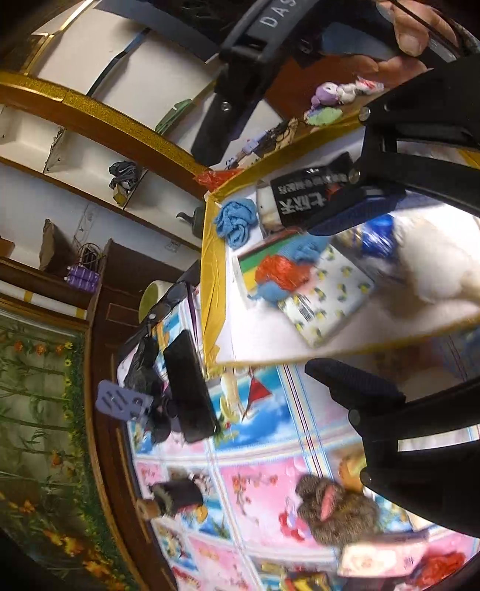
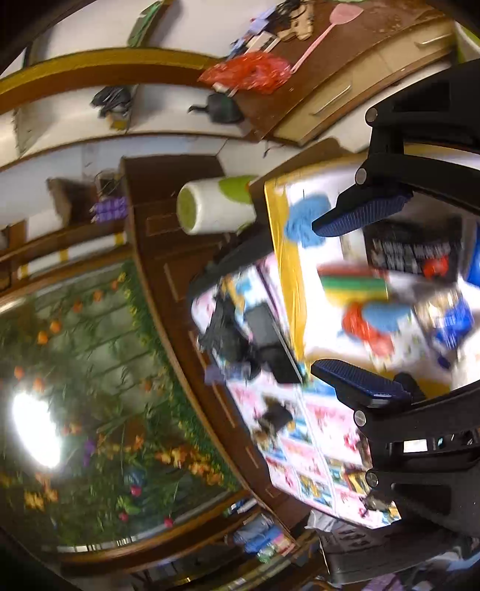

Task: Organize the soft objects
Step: 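Withdraw both grippers from the box back toward the pile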

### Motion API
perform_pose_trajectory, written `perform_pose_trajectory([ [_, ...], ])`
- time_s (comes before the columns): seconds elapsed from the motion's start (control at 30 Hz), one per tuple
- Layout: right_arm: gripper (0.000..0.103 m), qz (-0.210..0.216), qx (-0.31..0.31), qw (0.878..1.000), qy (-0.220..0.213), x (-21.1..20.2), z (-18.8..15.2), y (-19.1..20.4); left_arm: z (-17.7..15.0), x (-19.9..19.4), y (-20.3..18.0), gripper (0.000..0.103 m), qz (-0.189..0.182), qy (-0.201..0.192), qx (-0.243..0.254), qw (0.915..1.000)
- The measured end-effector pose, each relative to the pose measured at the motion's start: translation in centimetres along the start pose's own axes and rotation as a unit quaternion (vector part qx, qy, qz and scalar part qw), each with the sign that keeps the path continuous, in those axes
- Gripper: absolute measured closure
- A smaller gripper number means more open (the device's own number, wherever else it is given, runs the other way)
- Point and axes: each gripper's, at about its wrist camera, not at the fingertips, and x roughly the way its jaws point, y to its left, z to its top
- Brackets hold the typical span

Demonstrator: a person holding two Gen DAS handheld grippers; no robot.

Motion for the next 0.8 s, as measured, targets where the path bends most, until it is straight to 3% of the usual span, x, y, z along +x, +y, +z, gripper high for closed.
perform_pose_trajectory([
  [0.2,0.03,0.05,-0.006,0.999,0.0,0.1,-4.0,5.2,-3.4,-4.0,3.0,0.029,0.029,-0.015,0.013,0.9994],
  [0.33,0.027,0.114,-0.003,0.993,0.011,1.4,-6.8,9.1,-5.9,-6.9,5.3,0.029,0.091,-0.039,0.02,0.9949],
  [0.47,0.022,0.12,-0.023,0.992,0.011,2.6,-8.5,12.9,-8.1,-10.2,9.1,0.029,0.132,-0.055,0.017,0.9896],
  [0.6,0.015,0.113,-0.05,0.992,0.011,4.5,-9.4,15.6,-9.7,-13.0,15.1,0.027,0.143,-0.074,-0.05,0.9858],
  [0.7,0.015,0.106,-0.054,0.993,0.023,6.5,-9.8,17.4,-9.8,-13.3,19.0,0.027,0.138,-0.05,-0.111,0.983],
  [0.8,0.015,0.115,-0.065,0.991,-0.015,6.1,-9.5,18.5,-10.0,-13.1,21.1,0.027,0.125,-0.029,-0.152,0.98],
])
